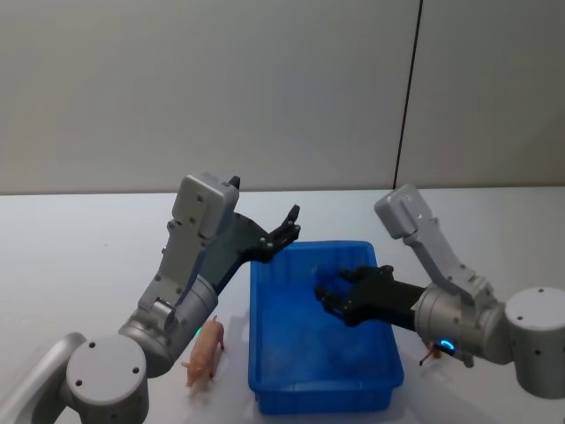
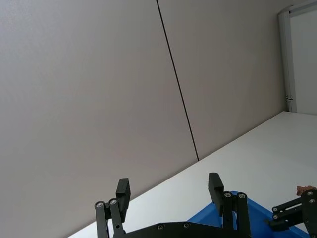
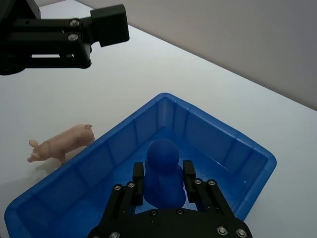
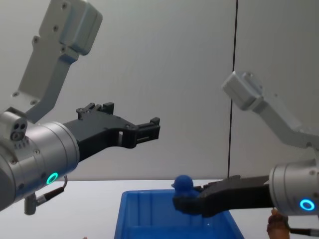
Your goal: Pick up the two dolls from the table and place them into the box.
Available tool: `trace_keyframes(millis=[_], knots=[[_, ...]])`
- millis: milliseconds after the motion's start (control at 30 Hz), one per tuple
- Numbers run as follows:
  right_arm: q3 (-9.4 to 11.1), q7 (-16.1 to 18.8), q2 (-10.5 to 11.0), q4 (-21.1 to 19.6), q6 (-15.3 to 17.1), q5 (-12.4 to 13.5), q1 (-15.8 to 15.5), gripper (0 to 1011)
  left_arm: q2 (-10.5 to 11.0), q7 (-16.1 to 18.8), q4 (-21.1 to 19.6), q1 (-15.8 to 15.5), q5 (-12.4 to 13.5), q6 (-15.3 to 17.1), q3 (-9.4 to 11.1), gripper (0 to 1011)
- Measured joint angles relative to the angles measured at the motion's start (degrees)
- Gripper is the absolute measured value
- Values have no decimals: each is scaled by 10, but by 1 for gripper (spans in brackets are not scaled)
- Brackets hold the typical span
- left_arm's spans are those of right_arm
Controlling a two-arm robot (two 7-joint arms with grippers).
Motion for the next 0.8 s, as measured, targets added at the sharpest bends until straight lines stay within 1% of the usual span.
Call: trace_keyframes(millis=[100,133,200,233,333,433,533,600,667,800], knots=[[-2,0,-2,3,2,-3,1,496,0,0,0,0,0,0,0,1001],[-3,1,-3,5,4,-5,2,555,0,0,0,0,0,0,0,1001],[-4,1,-4,7,5,-7,3,590,0,0,0,0,0,0,0,1001],[-5,1,-5,8,6,-8,4,645,0,0,0,0,0,0,0,1001],[-6,1,-6,10,7,-10,4,705,0,0,0,0,0,0,0,1001],[-8,1,-7,12,9,-12,5,824,0,0,0,0,0,0,0,1001],[-8,2,-8,14,9,-14,6,876,0,0,0,0,0,0,0,1001],[-9,2,-8,14,10,-14,6,954,0,0,0,0,0,0,0,1001],[-9,2,-8,14,10,-14,6,997,0,0,0,0,0,0,0,1001],[-5,-3,-3,9,11,-11,3,1001,0,0,0,0,0,0,0,1001]])
